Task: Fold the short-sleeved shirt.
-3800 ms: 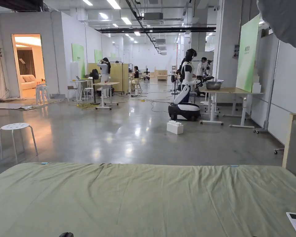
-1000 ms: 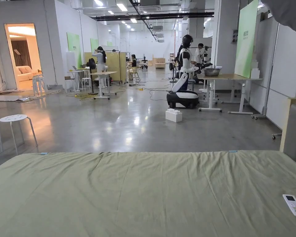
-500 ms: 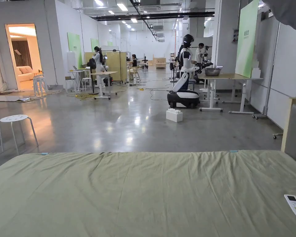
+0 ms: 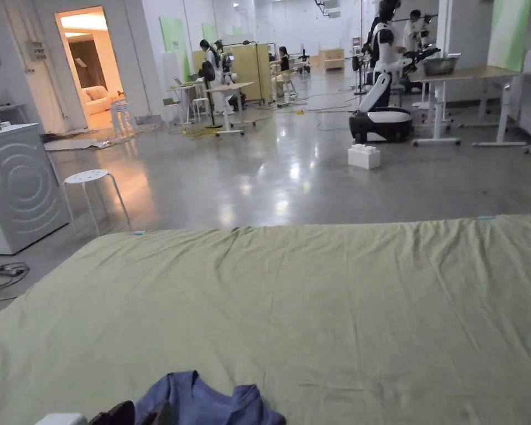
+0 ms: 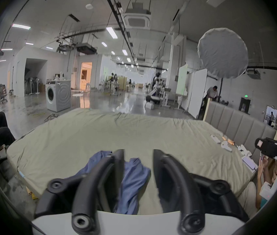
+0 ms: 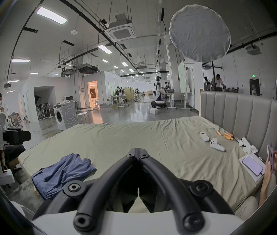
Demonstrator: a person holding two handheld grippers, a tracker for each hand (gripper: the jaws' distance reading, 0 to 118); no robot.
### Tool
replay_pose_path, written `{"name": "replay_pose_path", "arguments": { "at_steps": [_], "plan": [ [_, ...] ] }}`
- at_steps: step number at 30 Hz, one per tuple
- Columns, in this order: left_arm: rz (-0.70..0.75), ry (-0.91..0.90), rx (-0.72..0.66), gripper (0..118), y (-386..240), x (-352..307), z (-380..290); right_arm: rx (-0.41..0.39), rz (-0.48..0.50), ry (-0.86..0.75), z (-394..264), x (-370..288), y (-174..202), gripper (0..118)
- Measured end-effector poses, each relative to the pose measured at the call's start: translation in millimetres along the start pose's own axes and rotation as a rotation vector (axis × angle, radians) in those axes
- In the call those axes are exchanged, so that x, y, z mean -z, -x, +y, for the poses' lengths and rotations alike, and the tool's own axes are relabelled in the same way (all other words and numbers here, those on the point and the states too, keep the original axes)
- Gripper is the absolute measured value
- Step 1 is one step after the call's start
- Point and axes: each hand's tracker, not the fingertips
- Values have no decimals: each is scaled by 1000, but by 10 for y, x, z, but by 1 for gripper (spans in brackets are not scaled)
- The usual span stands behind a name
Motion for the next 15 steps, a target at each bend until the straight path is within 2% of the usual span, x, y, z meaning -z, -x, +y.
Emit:
{"name": "replay_pose_path", "arguments": {
  "at_steps": [1, 3, 4, 5, 6, 9, 13, 15],
  "plan": [
    [4, 16, -6, 66, 50, 70, -28, 5, 0, 4, -17, 13, -2, 0],
    [14, 69, -24, 79, 187, 260, -110, 22, 5, 24, -69, 55, -17, 0],
    [16, 99, -28, 80, 254, 375, -160, 29, 4, 38, -99, 80, -26, 0],
    [18, 143, -14, 80, 306, 517, -217, 70, 2, 95, -165, 107, -36, 0],
    [23, 174, 3, 80, 343, 652, -279, 38, -3, 72, -168, 134, -44, 0],
    [28, 308, 41, 81, 417, 1133, -482, 41, -13, 119, -250, 217, -68, 0],
    [-56, 424, 59, 81, 470, 1824, -818, 57, -27, 201, -404, 287, -104, 0],
    [-22, 475, 66, 81, 511, 2152, -946, 64, -39, 250, -495, 296, -119, 0]
  ]
}}
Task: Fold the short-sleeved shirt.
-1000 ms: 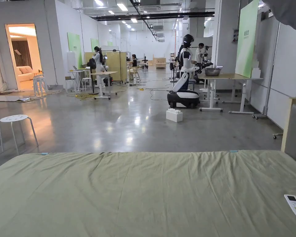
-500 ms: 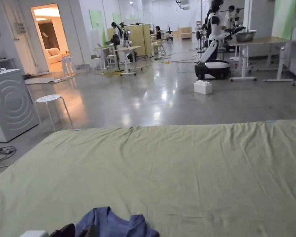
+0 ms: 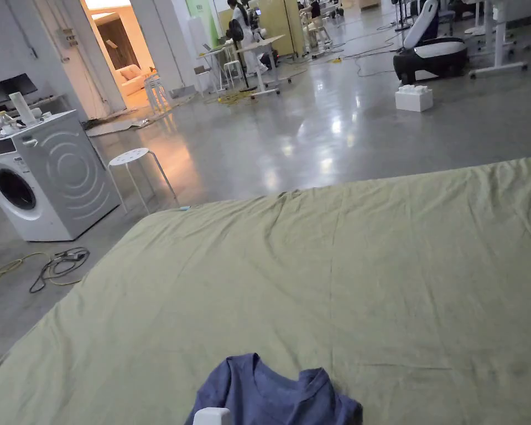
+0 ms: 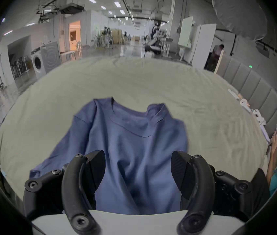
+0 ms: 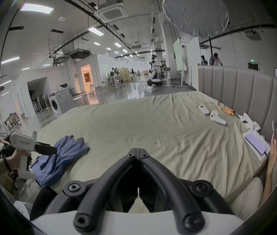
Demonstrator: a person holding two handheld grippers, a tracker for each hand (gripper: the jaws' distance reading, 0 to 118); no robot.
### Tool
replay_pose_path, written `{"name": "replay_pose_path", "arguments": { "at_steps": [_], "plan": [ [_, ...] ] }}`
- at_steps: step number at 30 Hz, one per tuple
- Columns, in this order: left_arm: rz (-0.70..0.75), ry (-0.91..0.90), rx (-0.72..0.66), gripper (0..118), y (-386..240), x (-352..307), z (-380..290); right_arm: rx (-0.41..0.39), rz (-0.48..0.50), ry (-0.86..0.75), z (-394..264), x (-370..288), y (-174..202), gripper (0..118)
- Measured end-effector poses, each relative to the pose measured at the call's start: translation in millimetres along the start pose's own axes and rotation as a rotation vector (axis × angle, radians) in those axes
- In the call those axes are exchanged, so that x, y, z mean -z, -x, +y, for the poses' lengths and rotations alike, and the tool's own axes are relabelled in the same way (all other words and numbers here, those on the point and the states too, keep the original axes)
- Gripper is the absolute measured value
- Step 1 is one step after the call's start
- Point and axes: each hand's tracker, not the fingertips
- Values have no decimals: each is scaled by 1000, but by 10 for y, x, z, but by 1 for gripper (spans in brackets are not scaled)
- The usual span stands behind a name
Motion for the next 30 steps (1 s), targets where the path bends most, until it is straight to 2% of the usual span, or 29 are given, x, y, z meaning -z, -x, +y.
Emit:
{"name": "replay_pose_path", "arguments": {
  "at_steps": [5, 9, 10, 12, 13, 15, 18, 21, 22, 25, 27, 30],
  "plan": [
    [11, 126, 5, 81, 74, 634, 25, -12, -56, 95, -224, 71, -41, 0],
    [33, 133, 31, 77, 2, 635, 24, 17, -62, 127, -312, 118, -66, 0],
    [34, 133, 53, 63, -22, 608, 26, 25, -60, 135, -328, 131, -69, 0],
    [28, 124, 96, 23, -58, 561, 40, 40, -54, 150, -343, 156, -78, 0],
    [51, 132, 104, 15, -63, 579, 48, 45, -50, 153, -342, 153, -79, 0],
    [27, 148, 46, 13, -1, 600, 72, 48, -45, 146, -339, 111, -79, 0],
    [-21, 149, -133, 9, 172, 528, 171, 37, -37, 109, -294, -24, -78, 0],
    [-103, -32, -360, 9, 280, 201, 445, 10, -33, 82, -297, -141, -118, 0],
    [-90, -58, -351, 9, 245, 116, 572, 4, -34, 85, -311, -174, -125, 0],
    [-69, -150, -191, 9, 54, -124, 997, 3, -45, 91, -345, -245, -183, 0],
    [-144, -201, -193, 9, -100, -185, 1296, 24, -62, 81, -366, -299, -218, 0],
    [-208, -259, -90, 9, -579, -193, 1707, 71, -91, 64, -361, -370, -285, 0]
  ]
}}
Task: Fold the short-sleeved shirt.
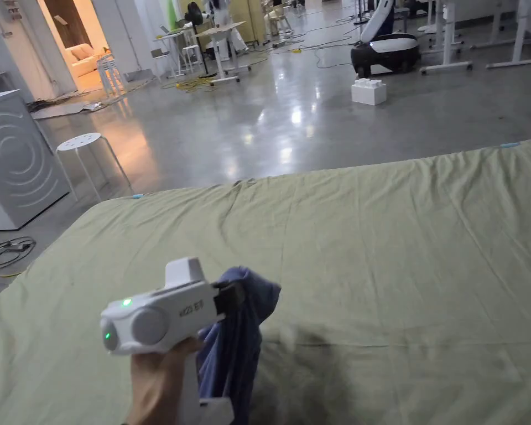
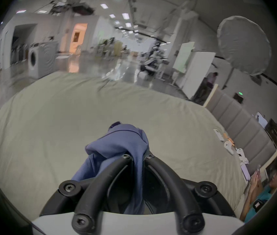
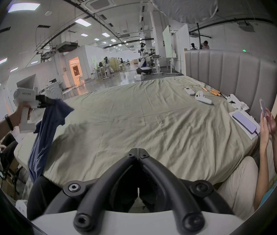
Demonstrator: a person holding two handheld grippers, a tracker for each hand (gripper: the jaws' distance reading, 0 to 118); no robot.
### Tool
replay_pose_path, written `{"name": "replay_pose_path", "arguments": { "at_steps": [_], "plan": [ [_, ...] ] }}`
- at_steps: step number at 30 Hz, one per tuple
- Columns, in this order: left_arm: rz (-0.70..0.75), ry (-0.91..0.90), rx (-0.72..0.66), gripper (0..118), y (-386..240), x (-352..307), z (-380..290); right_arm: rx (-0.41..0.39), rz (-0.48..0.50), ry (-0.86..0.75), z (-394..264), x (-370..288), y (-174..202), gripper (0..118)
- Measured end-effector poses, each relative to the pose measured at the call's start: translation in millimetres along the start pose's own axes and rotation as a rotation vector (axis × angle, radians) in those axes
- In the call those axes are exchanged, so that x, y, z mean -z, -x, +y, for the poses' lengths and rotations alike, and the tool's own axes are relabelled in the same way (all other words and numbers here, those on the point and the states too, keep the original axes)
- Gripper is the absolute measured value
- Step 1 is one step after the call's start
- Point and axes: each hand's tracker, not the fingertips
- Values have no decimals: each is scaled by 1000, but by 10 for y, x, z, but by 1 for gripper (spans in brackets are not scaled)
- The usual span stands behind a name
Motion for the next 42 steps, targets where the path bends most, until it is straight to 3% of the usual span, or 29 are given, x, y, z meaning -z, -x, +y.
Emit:
{"name": "replay_pose_path", "arguments": {
  "at_steps": [6, 9, 13, 19, 21, 22, 24, 27, 32, 36, 42],
  "plan": [
    [-276, 50, 203, 9, -1607, 595, 55, 6, -54, -23, -11, -171, -182, 0],
    [-407, 187, 347, 9, -2515, 783, -582, 44, -92, -10, -69, -208, -332, 0],
    [-639, 424, 426, 9, -3302, 771, -1820, 58, -129, -4, -128, -316, -477, 0],
    [-671, 536, 411, 9, -3829, 538, -2932, 33, -175, 20, -214, -429, -618, 0],
    [-610, 501, 448, 16, -3798, 560, -2950, 47, -176, 23, -201, -432, -618, 0],
    [-624, 498, 412, 30, -3757, 577, -2933, 52, -175, 22, -199, -432, -614, 0],
    [-649, 512, 283, 35, -3579, 603, -2768, 56, -166, 12, -177, -433, -589, 0],
    [-607, 433, 159, 65, -3161, 393, -2359, 39, -109, -24, -87, -396, -494, 0],
    [-503, 173, 208, 67, -2376, -530, -1628, -26, -33, -132, 173, -261, -275, 0],
    [-257, -86, 276, 67, -1780, -1579, -1230, -40, 45, -226, 477, -228, -71, 0],
    [72, -369, 244, 66, -1330, -2793, -1160, -79, 117, -306, 759, -344, 233, 0]
  ]
}}
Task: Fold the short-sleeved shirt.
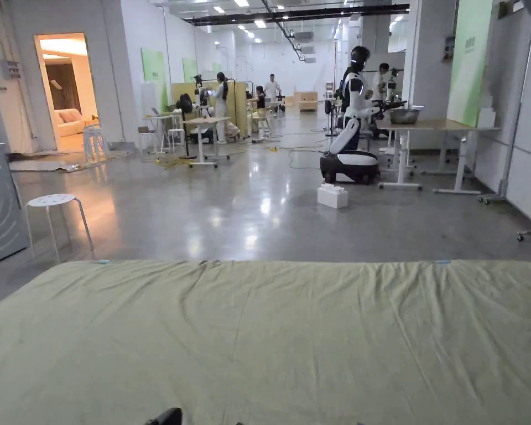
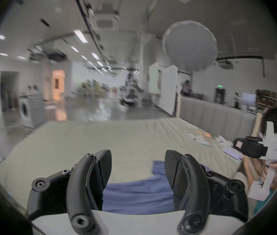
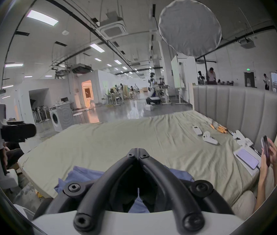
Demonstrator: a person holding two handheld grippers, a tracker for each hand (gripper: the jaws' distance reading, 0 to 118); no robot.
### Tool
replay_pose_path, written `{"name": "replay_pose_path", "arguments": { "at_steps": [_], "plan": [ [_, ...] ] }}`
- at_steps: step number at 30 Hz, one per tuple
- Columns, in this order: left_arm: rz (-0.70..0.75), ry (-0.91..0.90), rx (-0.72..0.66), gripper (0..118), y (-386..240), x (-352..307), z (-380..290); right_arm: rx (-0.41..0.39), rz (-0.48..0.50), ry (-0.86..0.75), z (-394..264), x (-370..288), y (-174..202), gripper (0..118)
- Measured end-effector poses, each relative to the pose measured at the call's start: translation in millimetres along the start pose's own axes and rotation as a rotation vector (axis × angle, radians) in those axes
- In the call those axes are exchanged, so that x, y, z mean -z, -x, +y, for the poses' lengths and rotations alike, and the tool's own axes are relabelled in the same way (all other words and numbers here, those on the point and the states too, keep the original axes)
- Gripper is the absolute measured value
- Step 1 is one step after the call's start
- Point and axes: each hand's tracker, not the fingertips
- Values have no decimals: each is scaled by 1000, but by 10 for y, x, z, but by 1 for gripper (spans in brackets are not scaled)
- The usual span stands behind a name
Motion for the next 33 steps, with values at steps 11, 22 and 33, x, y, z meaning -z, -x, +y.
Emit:
{"name": "replay_pose_path", "arguments": {
  "at_steps": [11, 22, 33],
  "plan": [
    [189, -104, 53, 1, 160, -873, -48, -43, 34, -106, 200, -403, 131, 0],
    [151, -90, 42, 0, 96, -859, -18, -97, 27, -85, 158, -404, 230, 0],
    [130, -45, 20, 0, 97, -712, -13, -72, 28, -61, 125, -330, 184, 0]
  ]
}}
